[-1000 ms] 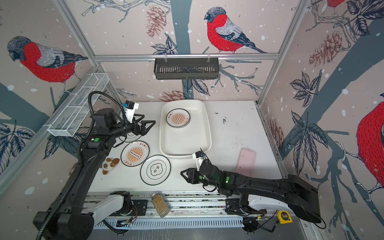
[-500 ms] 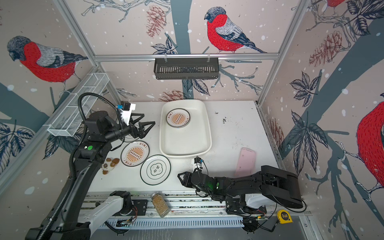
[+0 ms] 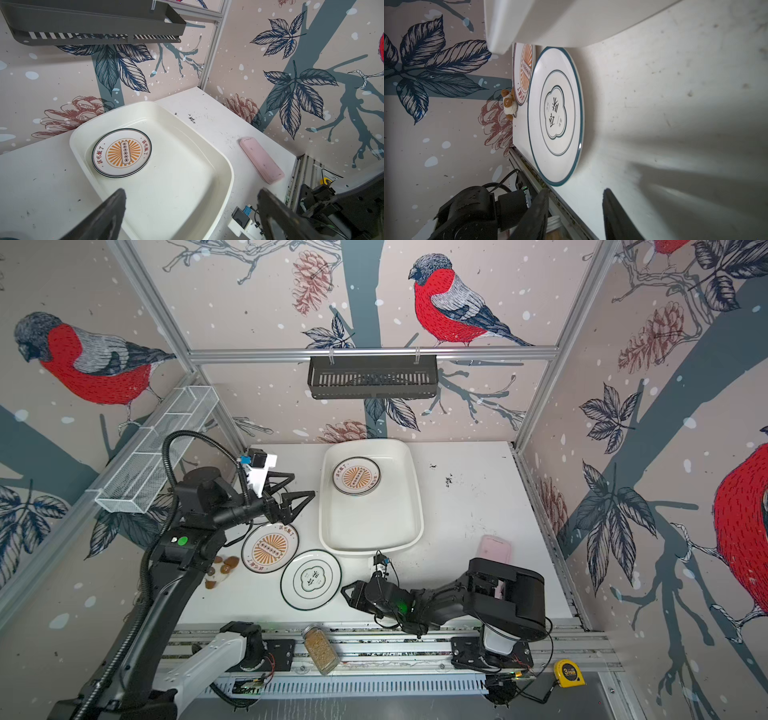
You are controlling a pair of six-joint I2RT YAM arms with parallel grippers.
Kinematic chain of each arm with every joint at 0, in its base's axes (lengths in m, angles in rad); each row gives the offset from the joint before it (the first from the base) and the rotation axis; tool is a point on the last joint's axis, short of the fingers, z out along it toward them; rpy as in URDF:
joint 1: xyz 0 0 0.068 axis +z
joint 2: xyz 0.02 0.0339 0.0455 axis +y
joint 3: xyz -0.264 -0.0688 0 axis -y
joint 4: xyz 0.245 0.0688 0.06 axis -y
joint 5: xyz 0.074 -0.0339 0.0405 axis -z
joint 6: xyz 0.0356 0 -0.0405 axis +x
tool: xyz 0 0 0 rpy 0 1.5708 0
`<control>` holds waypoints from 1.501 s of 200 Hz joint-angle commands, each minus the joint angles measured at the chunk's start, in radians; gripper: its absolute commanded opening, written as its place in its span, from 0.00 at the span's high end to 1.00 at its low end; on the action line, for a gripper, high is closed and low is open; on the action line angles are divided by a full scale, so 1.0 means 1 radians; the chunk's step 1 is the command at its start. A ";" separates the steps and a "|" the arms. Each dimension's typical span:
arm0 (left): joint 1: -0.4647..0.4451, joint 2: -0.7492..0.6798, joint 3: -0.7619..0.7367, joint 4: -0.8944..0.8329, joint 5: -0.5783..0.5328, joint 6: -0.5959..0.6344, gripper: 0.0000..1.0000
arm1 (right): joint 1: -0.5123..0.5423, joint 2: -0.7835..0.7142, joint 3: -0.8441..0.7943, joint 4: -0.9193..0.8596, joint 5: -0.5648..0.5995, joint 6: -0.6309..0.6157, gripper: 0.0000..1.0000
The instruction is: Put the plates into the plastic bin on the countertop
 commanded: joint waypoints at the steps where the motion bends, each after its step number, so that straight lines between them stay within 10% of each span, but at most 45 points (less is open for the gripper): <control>1: -0.003 0.001 -0.003 0.061 0.019 0.006 0.02 | -0.010 0.041 0.026 0.079 -0.059 0.019 0.57; 300: -0.015 -0.010 -0.032 0.097 0.045 -0.020 0.02 | -0.048 0.275 0.035 0.374 -0.106 0.179 0.68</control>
